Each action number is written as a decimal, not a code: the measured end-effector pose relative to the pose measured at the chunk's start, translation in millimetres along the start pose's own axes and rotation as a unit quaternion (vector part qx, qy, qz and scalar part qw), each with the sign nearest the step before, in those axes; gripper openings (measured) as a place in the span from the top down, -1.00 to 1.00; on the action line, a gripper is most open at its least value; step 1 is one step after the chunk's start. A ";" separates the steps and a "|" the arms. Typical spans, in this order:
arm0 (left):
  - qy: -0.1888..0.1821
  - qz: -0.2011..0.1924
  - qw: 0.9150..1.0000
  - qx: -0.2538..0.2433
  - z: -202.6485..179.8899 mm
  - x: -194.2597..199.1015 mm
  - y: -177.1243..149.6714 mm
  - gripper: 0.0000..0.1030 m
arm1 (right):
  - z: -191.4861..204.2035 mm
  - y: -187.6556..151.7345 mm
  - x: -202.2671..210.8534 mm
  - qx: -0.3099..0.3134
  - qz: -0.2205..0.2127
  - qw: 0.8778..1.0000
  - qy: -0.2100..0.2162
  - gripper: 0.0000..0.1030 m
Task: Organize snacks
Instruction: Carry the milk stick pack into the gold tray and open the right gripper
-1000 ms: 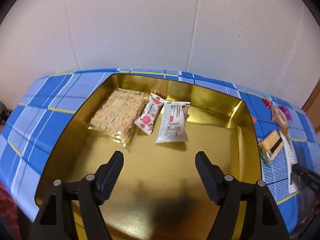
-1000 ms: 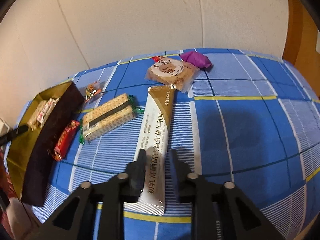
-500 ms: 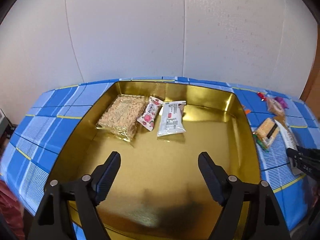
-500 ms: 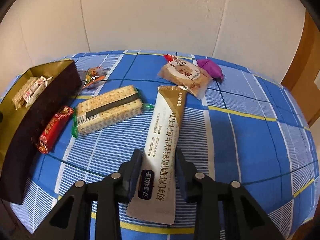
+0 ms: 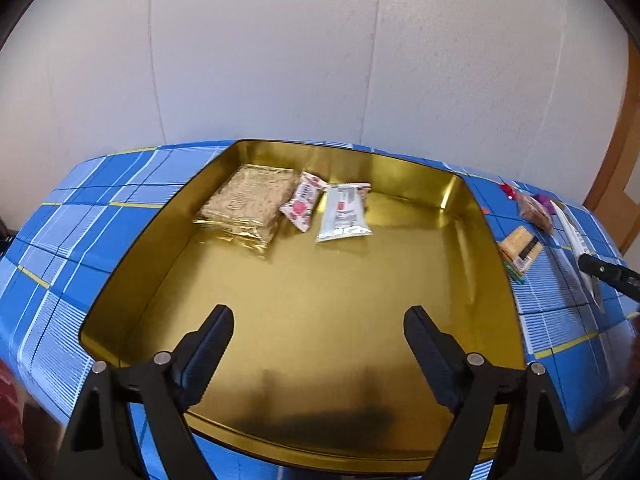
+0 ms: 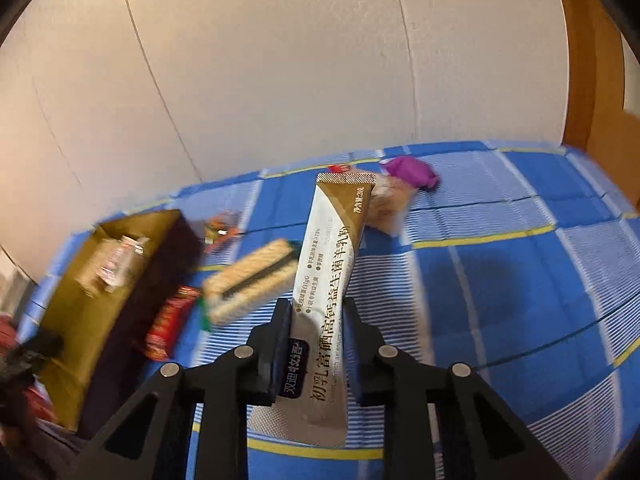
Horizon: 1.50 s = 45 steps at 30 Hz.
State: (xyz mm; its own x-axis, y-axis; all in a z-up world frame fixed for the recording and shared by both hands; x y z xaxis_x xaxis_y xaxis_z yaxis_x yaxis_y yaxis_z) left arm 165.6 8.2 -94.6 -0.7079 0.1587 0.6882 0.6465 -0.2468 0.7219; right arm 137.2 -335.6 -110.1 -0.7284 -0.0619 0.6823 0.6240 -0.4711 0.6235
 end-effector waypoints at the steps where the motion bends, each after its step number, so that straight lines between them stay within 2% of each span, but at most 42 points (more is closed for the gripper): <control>1: 0.002 0.002 1.000 0.003 2.0 0.2 0.1 -0.70 | 5.8 -0.9 -0.3 -0.002 0.005 1.000 0.009 0.52; 5: 0.006 -0.008 1.000 0.013 9.7 6.7 1.0 -0.70 | 46.7 0.1 4.5 0.001 0.020 0.998 0.062 0.52; 8: 0.002 -0.012 0.999 0.033 18.9 11.3 0.0 -0.70 | 93.0 4.4 9.4 0.037 0.022 0.994 0.096 0.52; 11: 0.006 -0.009 0.998 0.064 34.5 16.0 -3.2 -0.70 | 147.3 1.0 3.6 0.076 0.044 0.989 0.123 0.51; 16: -0.001 -0.021 0.992 0.128 66.9 29.5 -17.6 -0.70 | 220.7 -22.9 -43.0 0.135 0.113 0.979 0.100 0.51; 19: 0.012 -0.025 0.990 0.142 78.4 37.9 -24.0 -0.70 | 242.8 -37.3 -68.4 0.165 0.128 0.975 0.070 0.51; 27: 0.028 -0.019 0.985 0.167 101.7 47.8 -44.8 -0.70 | 261.5 -51.5 -112.1 0.191 0.146 0.971 0.000 0.50; 31: 0.008 -0.016 0.980 0.200 107.4 44.9 -47.5 -0.70 | 263.6 -48.7 -127.5 0.178 0.147 0.973 -0.026 0.49; 36: 0.008 -0.016 0.983 0.180 97.2 44.4 -42.1 -0.70 | 263.9 -50.8 -139.7 0.178 0.153 0.971 -0.046 0.44; 40: 0.011 -0.016 0.986 0.165 88.4 43.3 -37.0 -0.71 | 267.6 -51.1 -144.7 0.188 0.152 0.970 -0.035 0.38; 42: 0.007 -0.017 0.986 0.165 86.2 42.5 -35.7 -0.71 | 264.5 -46.8 -141.7 0.183 0.145 0.972 -0.033 0.38; 45: 0.002 -0.016 0.985 0.174 86.6 41.3 -33.6 -0.71 | 258.3 -37.1 -131.7 0.159 0.141 0.977 -0.006 0.38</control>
State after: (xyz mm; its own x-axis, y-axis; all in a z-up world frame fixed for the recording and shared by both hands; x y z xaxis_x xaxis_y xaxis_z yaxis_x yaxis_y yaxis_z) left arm 139.4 105.9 -84.2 -0.7307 0.1564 0.6646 0.6811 0.1000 0.7253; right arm 283.0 -82.7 -124.4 -0.5128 -0.1375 0.8475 0.8571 -0.1386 0.4961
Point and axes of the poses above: each gripper's, at about its wrist camera, not at the fingertips, and x roughly against the way its jaws point, z to its left, y to its top, the point moved 5 cm from there along -x, roughly the way its jaws point, and after that the axes turned 11 degrees about -x, right-handed, at the moved point
